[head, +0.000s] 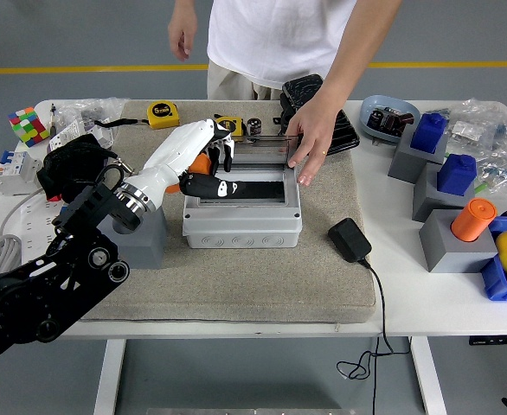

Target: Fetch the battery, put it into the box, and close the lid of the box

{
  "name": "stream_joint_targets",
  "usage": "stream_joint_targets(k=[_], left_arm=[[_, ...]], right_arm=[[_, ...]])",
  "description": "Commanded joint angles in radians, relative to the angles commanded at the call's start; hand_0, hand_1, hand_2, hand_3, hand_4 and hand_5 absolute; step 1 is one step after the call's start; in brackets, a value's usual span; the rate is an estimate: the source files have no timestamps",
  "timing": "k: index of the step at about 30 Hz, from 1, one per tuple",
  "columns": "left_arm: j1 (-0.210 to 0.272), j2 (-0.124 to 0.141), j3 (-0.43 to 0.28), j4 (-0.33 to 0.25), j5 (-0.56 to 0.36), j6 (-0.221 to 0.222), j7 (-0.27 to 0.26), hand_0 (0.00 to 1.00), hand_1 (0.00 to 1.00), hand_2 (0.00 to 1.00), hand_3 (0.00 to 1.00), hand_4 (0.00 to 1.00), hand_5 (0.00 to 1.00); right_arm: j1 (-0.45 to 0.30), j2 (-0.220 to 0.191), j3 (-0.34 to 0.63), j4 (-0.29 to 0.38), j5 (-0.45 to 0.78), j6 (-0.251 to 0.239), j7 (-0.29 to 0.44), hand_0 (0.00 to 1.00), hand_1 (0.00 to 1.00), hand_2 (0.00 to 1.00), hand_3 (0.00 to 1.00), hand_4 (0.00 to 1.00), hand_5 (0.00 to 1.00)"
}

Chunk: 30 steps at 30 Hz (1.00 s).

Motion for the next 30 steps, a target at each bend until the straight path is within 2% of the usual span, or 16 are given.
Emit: stream_joint_targets(k=[6, 7, 9, 15, 21, 24, 25, 30], left_arm=[[-0.050, -0.018, 0.065, 0.027, 0.006, 0.004, 0.013, 0.035, 0.035, 0.158, 0.231, 0.927, 0.002], [-0.058, -0.023, 0.073, 0.033, 0.004, 0.008, 0.013, 0.036, 0.040, 0.164, 0.260, 0.960, 0.002], [-0.070, -0.033, 0.085, 0.047, 0.002, 0.014, 0.011, 0.036, 0.040, 0.164, 0.260, 0.960, 0.002], [-0.132, -0.080, 0.124, 0.128, -0.011, 0.038, 0.011, 0.042, 0.042, 0.167, 0.281, 0.998, 0.002], [-0.179, -0.114, 0.168, 0.195, -0.021, 0.044, 0.020, 0.053, 0.054, 0.177, 0.297, 0.998, 0.002], [-0.189, -0.125, 0.183, 0.218, -0.027, 0.046, 0.016, 0.053, 0.054, 0.177, 0.297, 0.998, 0.002], [-0.191, -0.128, 0.186, 0.224, -0.029, 0.049, 0.012, 0.095, 0.113, 0.227, 0.339, 0.998, 0.008], [-0.194, -0.134, 0.196, 0.247, -0.044, 0.073, -0.021, 0.095, 0.113, 0.227, 0.339, 0.998, 0.008]], right_arm=[[-0.001, 0.000, -0.006, -0.001, 0.003, 0.001, 0.000, 0.660, 0.630, 0.630, 0.544, 0.937, 0.442], [-0.001, 0.000, -0.007, 0.000, 0.003, 0.001, 0.000, 0.659, 0.630, 0.629, 0.544, 0.937, 0.442], [0.000, -0.001, -0.008, 0.000, 0.004, 0.000, 0.001, 0.659, 0.630, 0.629, 0.544, 0.937, 0.442], [0.002, 0.000, -0.018, 0.001, 0.007, -0.001, 0.002, 0.660, 0.631, 0.629, 0.543, 0.936, 0.443], [0.001, 0.001, -0.026, 0.000, 0.011, -0.001, 0.002, 0.660, 0.631, 0.629, 0.544, 0.936, 0.441], [0.001, 0.001, -0.028, 0.000, 0.012, -0.001, 0.001, 0.660, 0.631, 0.629, 0.544, 0.936, 0.441], [0.002, 0.001, -0.029, 0.000, 0.012, -0.001, 0.001, 0.659, 0.631, 0.629, 0.543, 0.936, 0.441], [0.003, 0.002, -0.035, 0.000, 0.014, -0.002, 0.002, 0.659, 0.631, 0.629, 0.543, 0.936, 0.441]])
